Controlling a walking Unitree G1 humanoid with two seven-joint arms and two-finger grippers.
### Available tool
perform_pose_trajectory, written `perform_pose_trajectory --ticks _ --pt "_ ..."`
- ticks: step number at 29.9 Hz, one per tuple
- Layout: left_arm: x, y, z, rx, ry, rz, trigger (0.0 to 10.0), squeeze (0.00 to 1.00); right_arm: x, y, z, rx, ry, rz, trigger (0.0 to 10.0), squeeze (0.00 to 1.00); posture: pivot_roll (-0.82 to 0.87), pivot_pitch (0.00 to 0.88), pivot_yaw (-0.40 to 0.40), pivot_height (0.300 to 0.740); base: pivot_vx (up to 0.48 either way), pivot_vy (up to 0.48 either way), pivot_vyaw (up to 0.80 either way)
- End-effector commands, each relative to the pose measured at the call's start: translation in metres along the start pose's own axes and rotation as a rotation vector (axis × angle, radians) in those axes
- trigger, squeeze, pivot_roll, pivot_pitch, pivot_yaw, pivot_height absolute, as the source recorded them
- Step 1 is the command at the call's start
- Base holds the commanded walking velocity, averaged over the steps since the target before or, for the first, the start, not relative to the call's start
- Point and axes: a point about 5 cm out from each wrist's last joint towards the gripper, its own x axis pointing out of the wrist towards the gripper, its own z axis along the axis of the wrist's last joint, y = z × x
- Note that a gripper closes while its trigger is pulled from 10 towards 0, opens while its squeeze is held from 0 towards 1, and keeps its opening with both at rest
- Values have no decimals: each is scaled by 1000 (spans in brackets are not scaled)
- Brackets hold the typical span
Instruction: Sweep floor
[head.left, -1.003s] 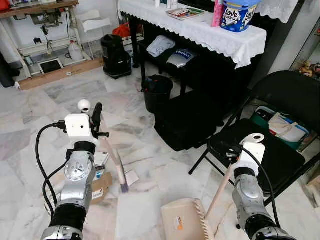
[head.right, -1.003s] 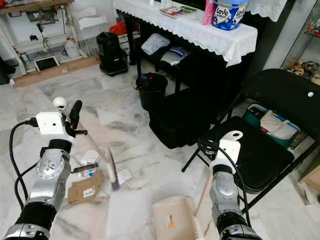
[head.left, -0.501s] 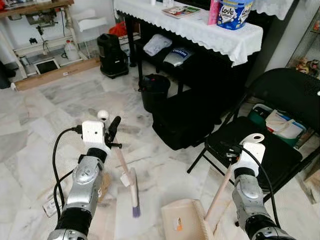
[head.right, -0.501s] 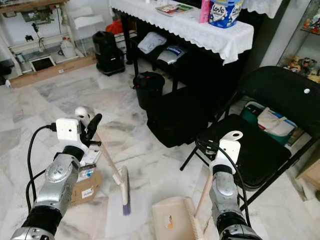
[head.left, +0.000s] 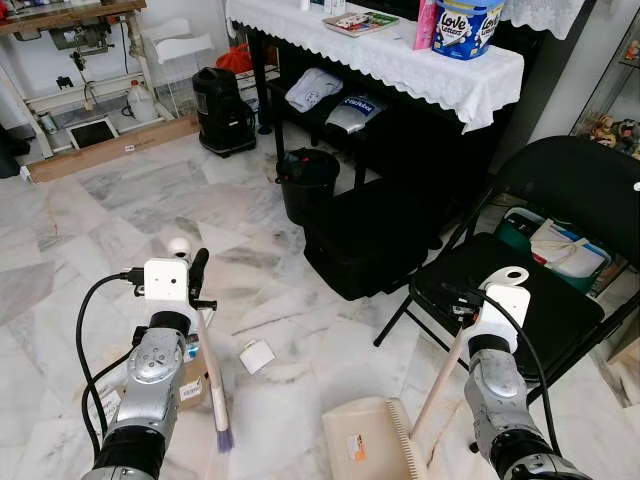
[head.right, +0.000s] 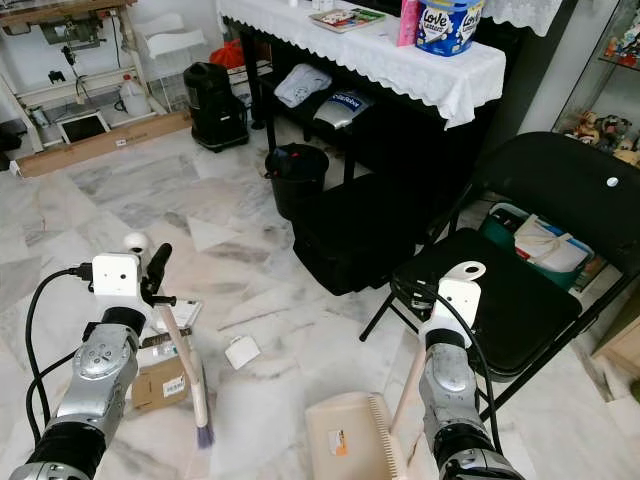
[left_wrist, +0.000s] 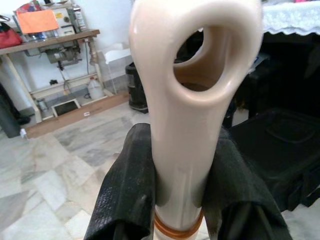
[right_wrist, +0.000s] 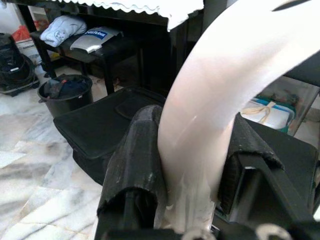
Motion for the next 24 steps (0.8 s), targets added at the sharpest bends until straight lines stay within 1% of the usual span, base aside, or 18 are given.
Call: perform_pose_trajectory --ticks 1,3,6,13,17,19,22,24 --pt "1 5 5 47 -37 7 10000 0 3 -1 6 4 -29 -6 10000 0 45 0 -22 740 0 0 0" --pt "2 5 6 89 -45 6 10000 0 4 -1 7 4 -29 -5 10000 0 48 0 -24 740 0 0 0" --pt "2 5 6 119 -48 9 10000 0 4 0 7 4 -29 -3 10000 0 47 0 -24 740 0 0 0" --pt "3 6 6 144 -56 34 10000 0 4 0 7 4 -29 -2 10000 0 47 0 -24 740 0 0 0" --pt "4 -1 15 94 -112 -10 10000 0 3 0 6 4 -28 -4 10000 0 47 0 -24 740 0 0 0" --pt "5 -7 24 53 -163 -35 10000 0 3 0 6 3 -28 -3 10000 0 46 0 -23 740 0 0 0" --pt "8 -11 34 -4 -200 -35 10000 0 3 0 7 5 -31 -4 10000 0 45 0 -22 740 0 0 0" --pt "8 -12 36 -11 -206 -28 10000 0 3 0 7 5 -32 -4 10000 0 45 0 -22 740 0 0 0"
